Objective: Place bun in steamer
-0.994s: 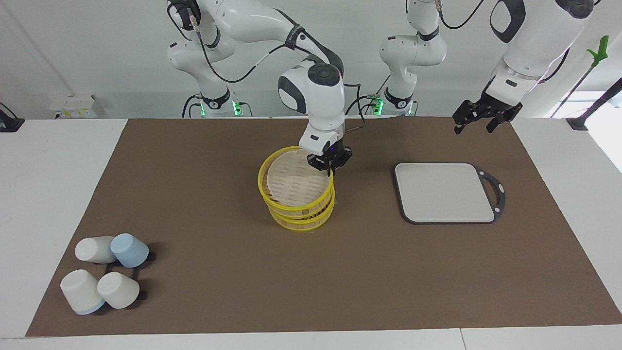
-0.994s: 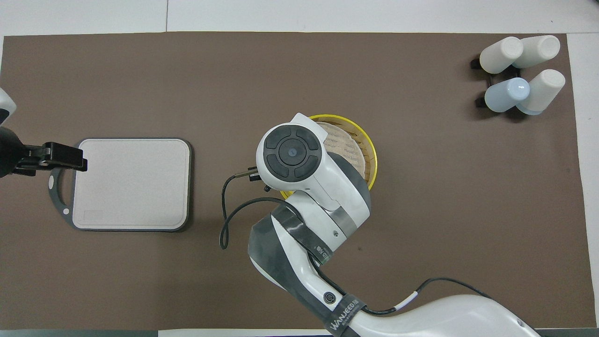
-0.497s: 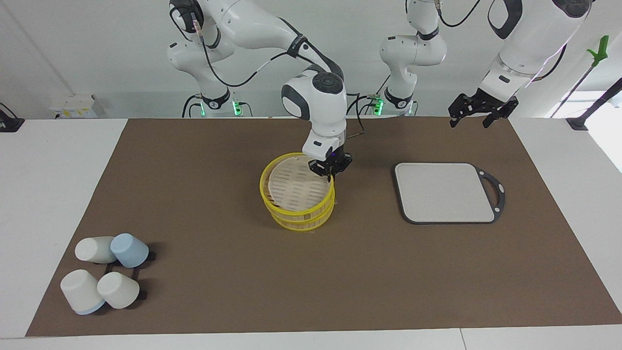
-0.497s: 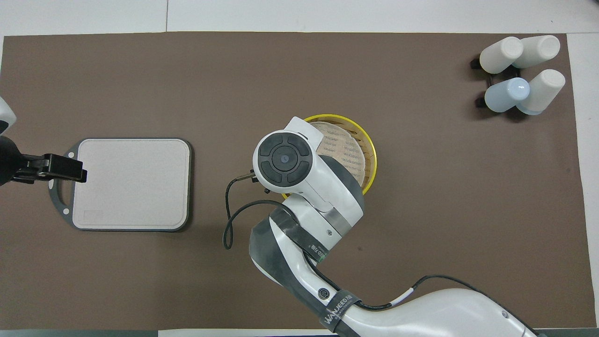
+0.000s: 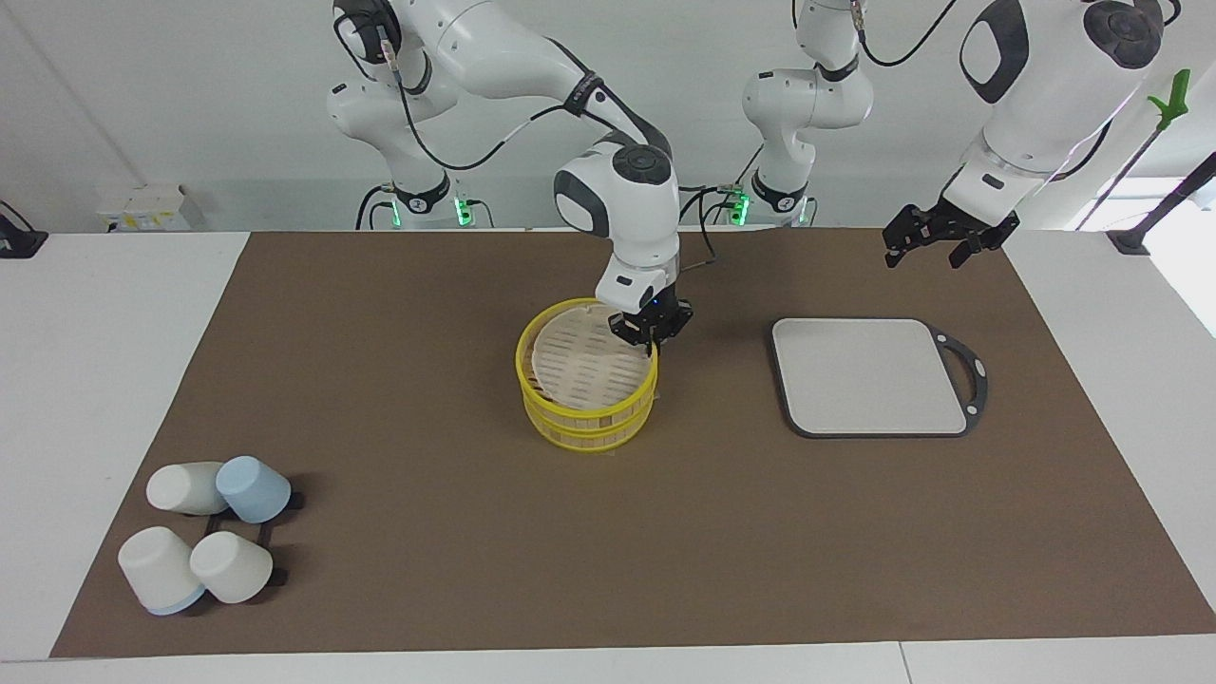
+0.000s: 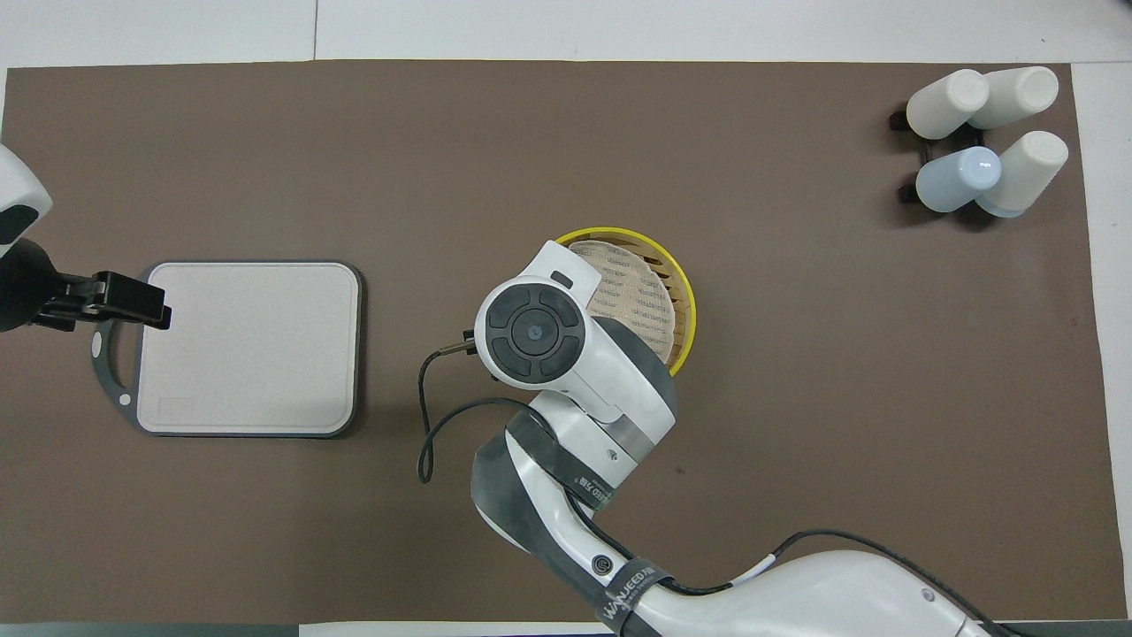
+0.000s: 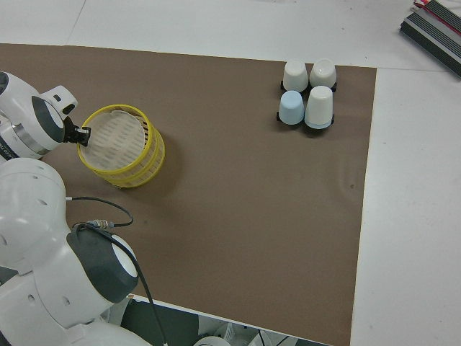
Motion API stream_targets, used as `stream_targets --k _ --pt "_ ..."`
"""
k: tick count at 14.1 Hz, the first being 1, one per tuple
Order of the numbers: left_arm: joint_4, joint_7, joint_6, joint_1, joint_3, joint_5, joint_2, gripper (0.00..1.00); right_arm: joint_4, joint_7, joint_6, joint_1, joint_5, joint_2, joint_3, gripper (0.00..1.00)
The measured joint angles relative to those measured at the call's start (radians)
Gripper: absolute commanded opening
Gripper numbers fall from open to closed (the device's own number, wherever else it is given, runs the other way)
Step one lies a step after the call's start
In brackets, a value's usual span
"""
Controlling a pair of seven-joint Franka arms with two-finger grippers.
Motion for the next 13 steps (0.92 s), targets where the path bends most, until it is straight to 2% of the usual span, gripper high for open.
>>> stream_targets --k 1,2,3,9,13 --pt "0.017 0.0 -0.004 0.0 -0.001 0.001 0.0 1.0 -0.016 0.0 0.022 0.0 -0.002 -0.004 0.0 0.3" --pt "0.036 0.0 -0.013 0.0 -0.002 0.002 -0.002 1.0 -0.025 0.0 0.033 0.0 -0.003 -0.01 0.0 0.59" --pt "0.051 0.0 -0.021 0.0 -0.002 0.003 -0.005 1.0 -0.031 0.001 0.042 0.0 -0.002 -0.012 0.0 1.0" --pt "0.063 0.0 -0.037 0.0 -0.002 0.004 -0.038 1.0 -0.024 0.001 0.053 -0.003 -0.002 -0.014 -0.004 1.0" --pt "0.063 0.004 -0.037 0.0 -0.002 0.023 -0.038 1.0 0.095 0.001 -0.118 -0.039 -0.002 -0.03 -0.013 1.0"
